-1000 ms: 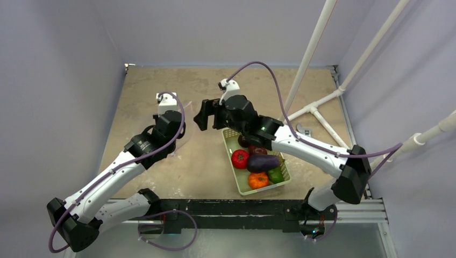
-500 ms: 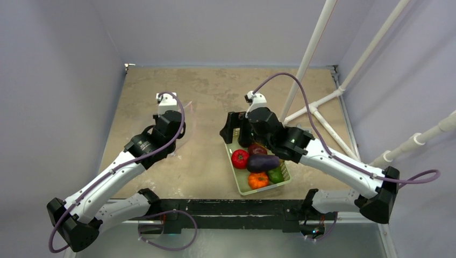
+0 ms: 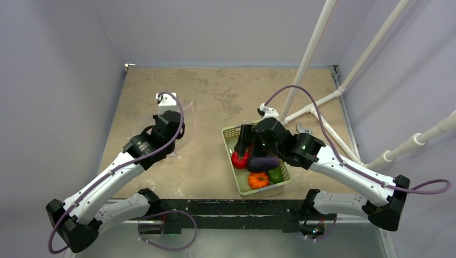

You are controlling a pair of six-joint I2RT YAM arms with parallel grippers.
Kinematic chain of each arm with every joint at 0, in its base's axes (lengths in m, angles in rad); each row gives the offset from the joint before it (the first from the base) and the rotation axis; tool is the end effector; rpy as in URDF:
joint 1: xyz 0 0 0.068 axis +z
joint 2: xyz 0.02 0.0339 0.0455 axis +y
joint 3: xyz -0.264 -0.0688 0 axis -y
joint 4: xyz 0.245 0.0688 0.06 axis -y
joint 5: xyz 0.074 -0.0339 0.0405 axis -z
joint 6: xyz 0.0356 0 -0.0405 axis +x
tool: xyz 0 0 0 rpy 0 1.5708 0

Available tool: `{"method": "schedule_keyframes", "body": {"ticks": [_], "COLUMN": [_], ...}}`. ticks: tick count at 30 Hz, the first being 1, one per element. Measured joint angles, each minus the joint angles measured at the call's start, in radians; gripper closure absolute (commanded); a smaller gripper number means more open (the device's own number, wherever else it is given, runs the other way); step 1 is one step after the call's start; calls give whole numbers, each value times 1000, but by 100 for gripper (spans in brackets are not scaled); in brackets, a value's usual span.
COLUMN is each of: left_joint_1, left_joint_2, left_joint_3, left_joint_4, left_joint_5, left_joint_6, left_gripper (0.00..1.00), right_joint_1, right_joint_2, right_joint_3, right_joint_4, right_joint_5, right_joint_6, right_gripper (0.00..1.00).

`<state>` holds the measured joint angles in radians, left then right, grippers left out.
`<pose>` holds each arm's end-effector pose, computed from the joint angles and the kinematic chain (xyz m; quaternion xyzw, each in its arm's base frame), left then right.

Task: Place the food in the zip-top bag and seal the zipper
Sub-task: Pick up the fake vegetable from the bin.

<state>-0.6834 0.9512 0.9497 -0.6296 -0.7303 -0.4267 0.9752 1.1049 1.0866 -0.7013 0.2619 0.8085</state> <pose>0.1646 -0.1034 0.3287 -0.0537 0.8467 0.0477 0.5272 0.1361 0.1844 0.3334 -0.0215 0.9043 0.2439 0.3496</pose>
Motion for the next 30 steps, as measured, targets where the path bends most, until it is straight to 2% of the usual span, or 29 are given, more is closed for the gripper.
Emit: {"method": "schedule_keyframes", "body": {"ticks": [10, 20, 30], "left_joint_1": [0, 0, 0], "left_joint_2": [-32, -77, -81], "left_joint_3": [-5, -15, -16], "left_joint_4": [7, 24, 42], "left_joint_5": [51, 110, 168], "left_joint_6": [3, 19, 27], "left_gripper": [100, 100, 100], "right_joint_1": [0, 0, 0], "right_joint_2": [-128, -159, -194], "right_joint_3": [-41, -132, -215], "right_joint_4": [-92, -102, -105], "right_joint_5": [-19, -57, -98], "right_joint_6": [188, 396, 519], "right_gripper": [1, 1, 1]}}
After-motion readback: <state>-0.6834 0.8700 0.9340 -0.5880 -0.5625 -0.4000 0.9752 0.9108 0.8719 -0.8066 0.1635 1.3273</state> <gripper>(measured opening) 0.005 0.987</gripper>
